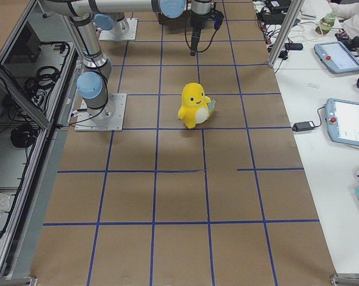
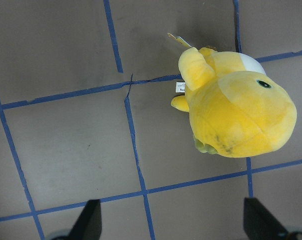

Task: Pull drawer sideways

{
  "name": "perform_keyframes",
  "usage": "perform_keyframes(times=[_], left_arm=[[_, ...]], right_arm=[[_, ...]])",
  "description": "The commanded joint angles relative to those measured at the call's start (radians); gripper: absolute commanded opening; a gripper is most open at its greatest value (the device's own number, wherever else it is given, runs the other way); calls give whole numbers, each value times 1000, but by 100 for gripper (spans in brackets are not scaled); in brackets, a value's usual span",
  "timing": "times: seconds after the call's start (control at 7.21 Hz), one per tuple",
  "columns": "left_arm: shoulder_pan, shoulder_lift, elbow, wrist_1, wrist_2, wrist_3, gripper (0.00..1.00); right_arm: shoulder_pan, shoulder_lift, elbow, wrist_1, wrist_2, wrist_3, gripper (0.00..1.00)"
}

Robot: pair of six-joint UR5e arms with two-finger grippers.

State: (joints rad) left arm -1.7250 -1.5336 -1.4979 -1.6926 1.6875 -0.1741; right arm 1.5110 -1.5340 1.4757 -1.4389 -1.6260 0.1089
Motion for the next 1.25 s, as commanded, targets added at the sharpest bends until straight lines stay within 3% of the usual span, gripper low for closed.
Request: perform_keyframes(times=[0.0,0.14,0.28,0.97,1.11], left_arm=[[82,24,-8,31,-125,79,100],[144,24,-8,45,-206,140,100],[154,26,-7,45,-210,169,100],[148,36,-16,44,-187,179,100],[148,43,-18,45,-137,168,100]], right_arm=[[0,0,0,2,0,0,100],[0,0,0,0,0,0,100],[0,0,0,0,0,0,100],[0,0,0,0,0,0,100],[-2,0,0,0,0,0,100]])
